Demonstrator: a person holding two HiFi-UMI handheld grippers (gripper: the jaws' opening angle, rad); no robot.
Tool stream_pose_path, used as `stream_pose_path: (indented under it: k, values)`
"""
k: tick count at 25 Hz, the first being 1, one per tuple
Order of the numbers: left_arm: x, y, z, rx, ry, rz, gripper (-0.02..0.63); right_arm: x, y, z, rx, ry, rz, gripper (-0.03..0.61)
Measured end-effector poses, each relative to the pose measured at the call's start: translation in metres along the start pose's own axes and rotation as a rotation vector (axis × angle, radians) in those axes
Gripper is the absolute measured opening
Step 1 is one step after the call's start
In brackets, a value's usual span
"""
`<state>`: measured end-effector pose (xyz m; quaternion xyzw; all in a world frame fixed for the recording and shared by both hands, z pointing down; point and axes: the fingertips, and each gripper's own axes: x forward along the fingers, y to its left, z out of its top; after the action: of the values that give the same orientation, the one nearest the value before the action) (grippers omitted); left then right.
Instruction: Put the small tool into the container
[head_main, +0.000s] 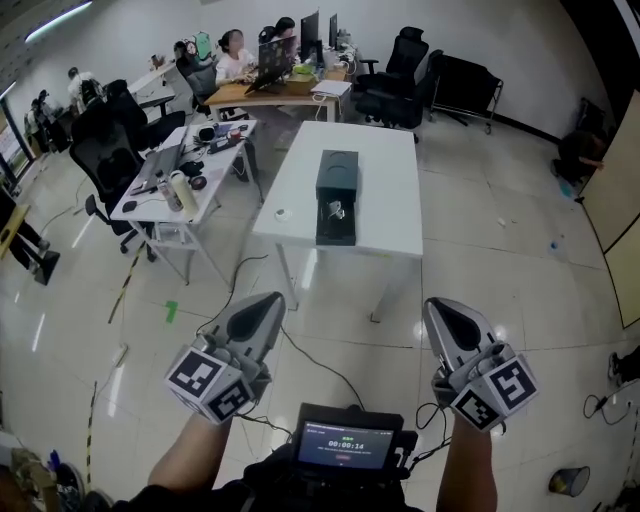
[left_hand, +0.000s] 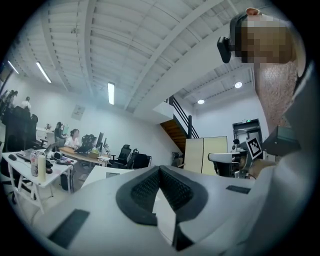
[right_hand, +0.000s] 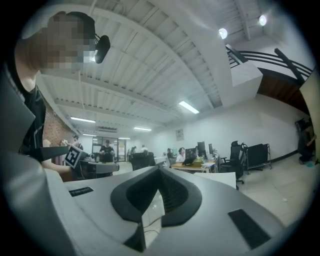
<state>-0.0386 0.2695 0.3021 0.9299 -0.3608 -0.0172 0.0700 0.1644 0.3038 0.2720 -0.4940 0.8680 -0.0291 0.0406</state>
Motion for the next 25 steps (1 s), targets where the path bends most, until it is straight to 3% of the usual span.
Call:
stream_pose_path:
  k: [10, 25]
  values:
    - [-0.070, -0.016, -0.005, -0.005, 0.007, -0.085, 0.012, -0.034, 0.076, -0.015, 0.020, 0.037, -0.097, 0.018]
    - [-0.096, -0.022, 0.009, -0.014, -0.047, 0.037, 0.012, -0.063, 0.071, 0.016, 0.013, -0.021, -0.125, 0.018]
